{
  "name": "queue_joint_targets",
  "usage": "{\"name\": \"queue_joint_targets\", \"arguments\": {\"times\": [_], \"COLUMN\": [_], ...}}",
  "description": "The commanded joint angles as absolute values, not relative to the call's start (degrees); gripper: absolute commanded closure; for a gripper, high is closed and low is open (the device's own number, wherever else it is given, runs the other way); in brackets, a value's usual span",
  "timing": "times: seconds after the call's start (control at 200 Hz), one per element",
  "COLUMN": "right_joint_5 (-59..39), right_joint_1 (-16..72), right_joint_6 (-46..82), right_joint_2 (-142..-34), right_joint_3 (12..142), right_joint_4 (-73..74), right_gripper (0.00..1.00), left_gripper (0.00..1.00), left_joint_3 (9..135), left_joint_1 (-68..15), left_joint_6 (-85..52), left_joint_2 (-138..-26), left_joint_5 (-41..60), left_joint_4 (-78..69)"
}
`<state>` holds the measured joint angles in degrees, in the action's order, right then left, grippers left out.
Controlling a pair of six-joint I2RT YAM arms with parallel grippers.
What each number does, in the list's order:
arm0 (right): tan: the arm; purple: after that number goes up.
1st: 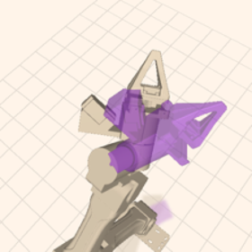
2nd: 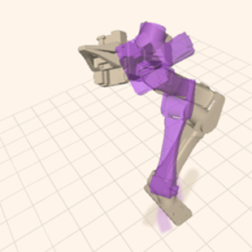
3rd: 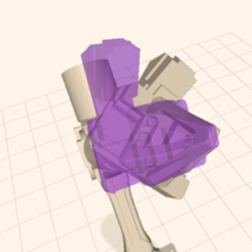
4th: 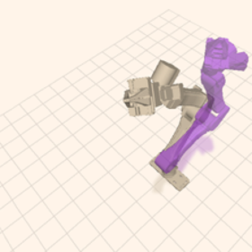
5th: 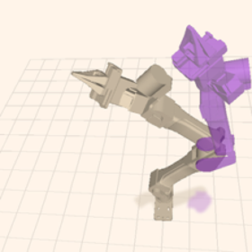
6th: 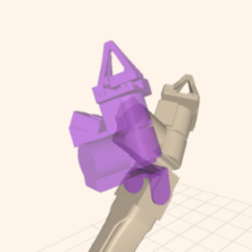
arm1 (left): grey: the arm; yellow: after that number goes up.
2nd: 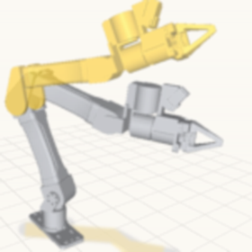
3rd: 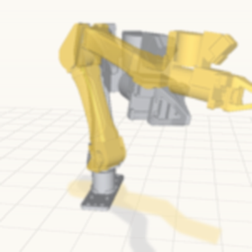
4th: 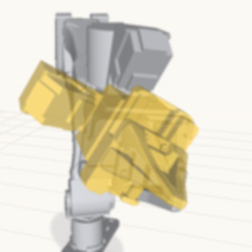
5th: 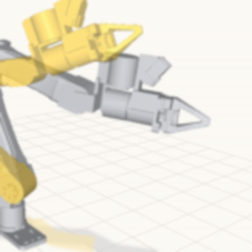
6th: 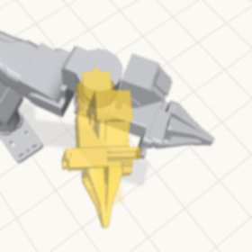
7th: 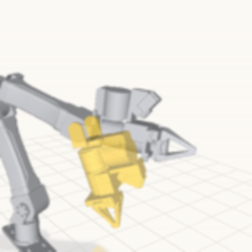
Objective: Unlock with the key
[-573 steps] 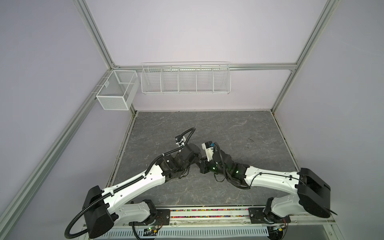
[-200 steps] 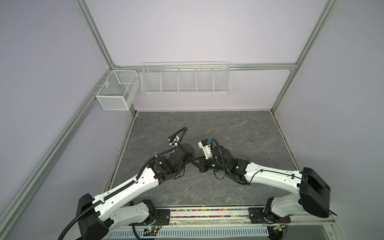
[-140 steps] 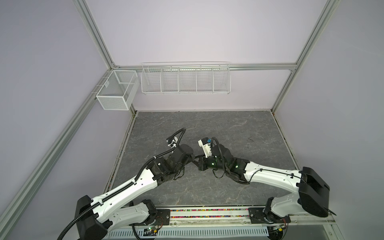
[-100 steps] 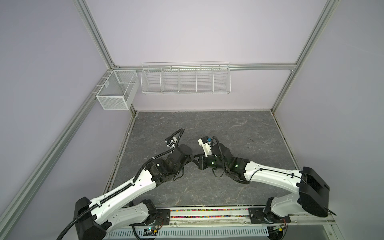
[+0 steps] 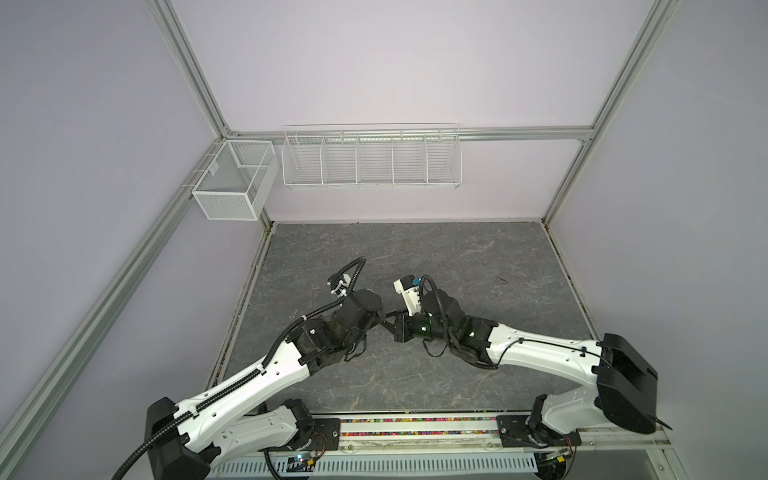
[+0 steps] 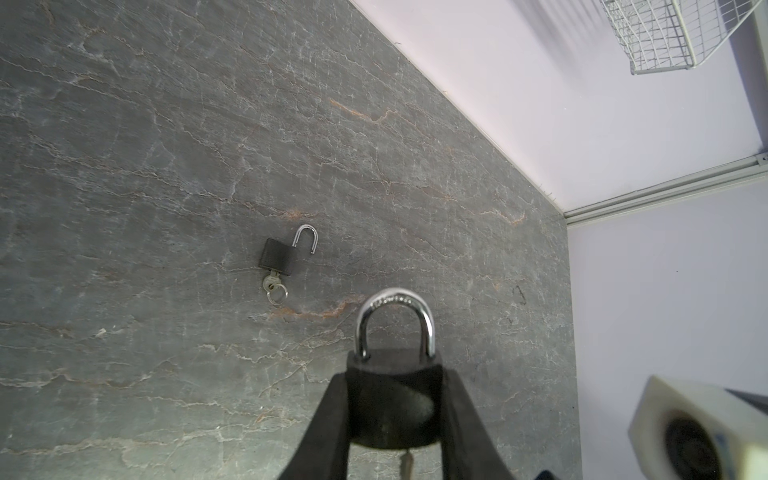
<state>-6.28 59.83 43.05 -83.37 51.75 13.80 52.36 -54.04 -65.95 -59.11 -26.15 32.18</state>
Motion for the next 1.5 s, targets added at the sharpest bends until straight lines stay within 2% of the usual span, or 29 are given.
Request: {"name": "queue_joint_targets", "arguments": {"times": [0.0,0.35,0.9,1.275,1.5], "right_joint_5": [-5.82,-3.08,-5.19,-1.97,3.51], "right_joint_1": [60.36,59.73,60.29,60.15,60.64], "right_joint_6": [43.41,42.48,43.56,40.85,37.44], "right_joint_2": [-84.37,-83.57,-85.24,-83.54,-82.12], "right_joint_3": [50.95,52.7,53.94,54.6,54.64], "right_joint_4": [14.85,11.96,15.09,12.56,13.98], "right_gripper": [0.93,0.93,0.93,0.93,0.93], "left_gripper": [1.0,1.0,1.0,1.0,1.0], "left_joint_3": [51.61,50.3,50.28,50.46,50.82], "left_joint_1": [-53.99,-53.99,-53.99,-53.97,-53.99], "left_joint_6": [-67.19,-67.43,-66.96,-66.95,-67.07], "left_joint_2": [-57.9,-56.81,-57.56,-58.3,-58.02], "left_joint_5": [-28.15,-27.22,-26.9,-25.37,-24.12], "left_joint_4": [31.73,31.43,30.42,30.9,32.52]}}
